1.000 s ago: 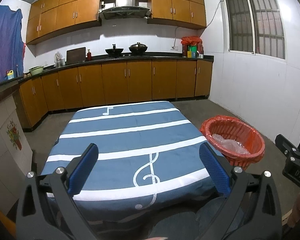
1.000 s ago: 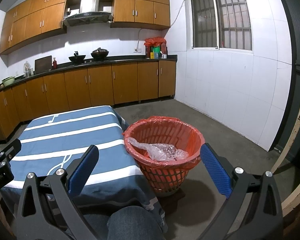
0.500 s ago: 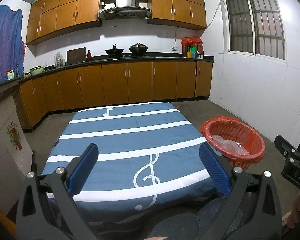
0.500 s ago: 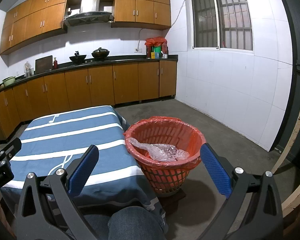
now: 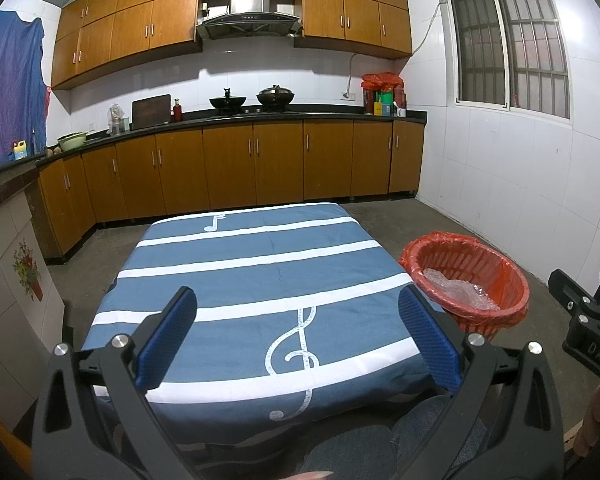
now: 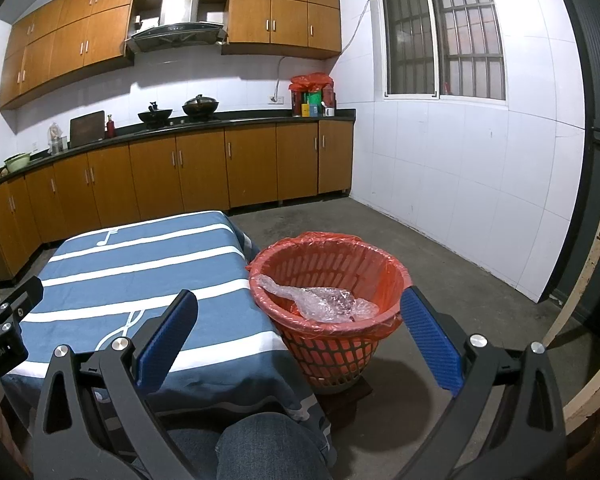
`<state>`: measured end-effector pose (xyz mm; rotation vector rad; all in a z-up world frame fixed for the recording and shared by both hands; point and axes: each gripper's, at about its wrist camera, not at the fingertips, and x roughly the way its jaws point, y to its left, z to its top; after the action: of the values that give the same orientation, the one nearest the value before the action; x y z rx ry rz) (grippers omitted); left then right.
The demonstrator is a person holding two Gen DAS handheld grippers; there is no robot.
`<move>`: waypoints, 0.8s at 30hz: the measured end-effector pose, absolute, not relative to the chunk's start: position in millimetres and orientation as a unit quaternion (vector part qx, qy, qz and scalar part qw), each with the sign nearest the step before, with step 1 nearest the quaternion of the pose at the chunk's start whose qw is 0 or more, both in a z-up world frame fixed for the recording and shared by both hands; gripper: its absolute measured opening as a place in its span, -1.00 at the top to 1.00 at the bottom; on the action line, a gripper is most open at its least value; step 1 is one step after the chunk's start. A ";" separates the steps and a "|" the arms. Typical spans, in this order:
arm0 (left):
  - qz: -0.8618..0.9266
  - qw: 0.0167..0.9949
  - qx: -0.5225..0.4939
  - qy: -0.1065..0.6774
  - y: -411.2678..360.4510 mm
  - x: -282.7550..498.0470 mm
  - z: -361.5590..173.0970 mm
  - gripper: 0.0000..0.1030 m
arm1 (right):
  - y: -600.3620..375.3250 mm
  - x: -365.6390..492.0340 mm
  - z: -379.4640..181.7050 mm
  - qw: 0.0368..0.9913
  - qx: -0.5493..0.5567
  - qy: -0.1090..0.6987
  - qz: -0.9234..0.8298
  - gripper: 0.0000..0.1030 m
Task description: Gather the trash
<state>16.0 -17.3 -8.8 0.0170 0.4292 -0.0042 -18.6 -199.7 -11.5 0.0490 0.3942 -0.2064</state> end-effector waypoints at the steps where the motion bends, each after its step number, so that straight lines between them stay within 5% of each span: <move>1: -0.002 0.977 0.008 0.213 -17.3 16.1 -8.8 -0.92 | -199.8 -18.5 -11.5 0.975 0.024 0.196 -0.102 -0.95; 24: -0.003 0.977 0.009 0.214 -18.1 15.8 -8.3 -0.92 | -200.4 -17.6 -12.3 0.975 0.025 0.197 -0.103 -0.95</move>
<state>15.8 -18.1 -8.3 0.0180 0.4323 -0.0056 -17.6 -200.4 -12.3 0.0503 0.3979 -0.2070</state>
